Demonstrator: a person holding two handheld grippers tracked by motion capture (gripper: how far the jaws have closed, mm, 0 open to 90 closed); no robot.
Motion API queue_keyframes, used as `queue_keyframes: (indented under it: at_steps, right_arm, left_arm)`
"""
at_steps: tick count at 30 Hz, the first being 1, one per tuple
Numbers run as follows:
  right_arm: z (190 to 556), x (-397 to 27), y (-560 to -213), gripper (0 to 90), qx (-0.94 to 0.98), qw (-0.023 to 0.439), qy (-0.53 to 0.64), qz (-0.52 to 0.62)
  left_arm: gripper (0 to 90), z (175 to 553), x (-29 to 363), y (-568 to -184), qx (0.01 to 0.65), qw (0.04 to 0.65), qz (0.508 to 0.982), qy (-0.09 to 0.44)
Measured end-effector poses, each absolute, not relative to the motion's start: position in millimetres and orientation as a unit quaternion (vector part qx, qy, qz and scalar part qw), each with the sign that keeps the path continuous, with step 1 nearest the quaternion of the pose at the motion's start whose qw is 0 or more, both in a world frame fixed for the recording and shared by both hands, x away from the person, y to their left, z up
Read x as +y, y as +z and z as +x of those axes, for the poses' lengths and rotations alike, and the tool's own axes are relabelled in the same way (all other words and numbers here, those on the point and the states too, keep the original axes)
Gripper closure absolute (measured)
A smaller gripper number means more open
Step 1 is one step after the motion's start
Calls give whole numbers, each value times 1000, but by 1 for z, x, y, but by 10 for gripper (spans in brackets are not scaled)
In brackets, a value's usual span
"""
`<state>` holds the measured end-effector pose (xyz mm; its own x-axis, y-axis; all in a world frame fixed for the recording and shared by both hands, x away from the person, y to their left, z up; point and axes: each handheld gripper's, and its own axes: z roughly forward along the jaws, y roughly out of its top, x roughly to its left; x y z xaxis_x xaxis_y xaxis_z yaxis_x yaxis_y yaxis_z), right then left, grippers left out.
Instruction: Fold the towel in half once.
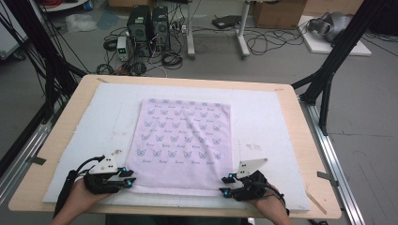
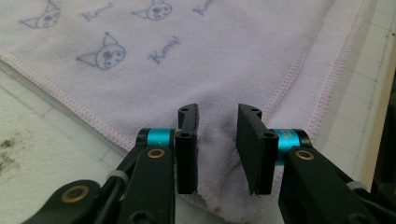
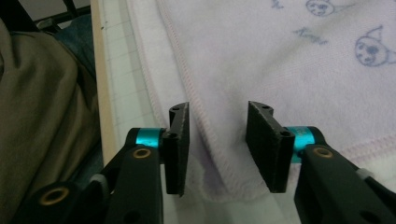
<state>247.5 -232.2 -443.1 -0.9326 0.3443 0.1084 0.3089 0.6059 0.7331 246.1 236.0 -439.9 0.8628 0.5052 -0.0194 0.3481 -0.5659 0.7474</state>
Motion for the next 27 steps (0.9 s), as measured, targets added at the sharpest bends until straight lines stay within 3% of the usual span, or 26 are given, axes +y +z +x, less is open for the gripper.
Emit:
queue_keyframes:
  at_steps: [7, 18, 21, 22, 24, 25, 27]
  right_arm:
    - [232, -243, -439, 571, 891, 33, 413, 185]
    - [253, -233, -437, 574, 886, 38, 421, 192]
    - [255, -229, -446, 659, 892, 34, 409, 192]
    - [255, -230, -446, 719, 891, 34, 408, 194]
    - [256, -230, -444, 842, 896, 33, 402, 187]
    - [256, -229, -443, 867, 897, 30, 401, 183]
    - [256, -229, -443, 876, 896, 29, 403, 183]
  left_arm:
    - [602, 242, 240, -435, 242, 406, 875, 107]
    - [626, 244, 238, -435, 233, 404, 879, 103]
    - [609, 244, 235, -441, 229, 394, 884, 105]
    - [638, 244, 235, -440, 228, 392, 885, 107]
    - [796, 245, 235, -439, 225, 395, 884, 106]
    - [848, 245, 236, -439, 227, 395, 884, 104]
    - [862, 245, 236, -437, 228, 398, 882, 106]
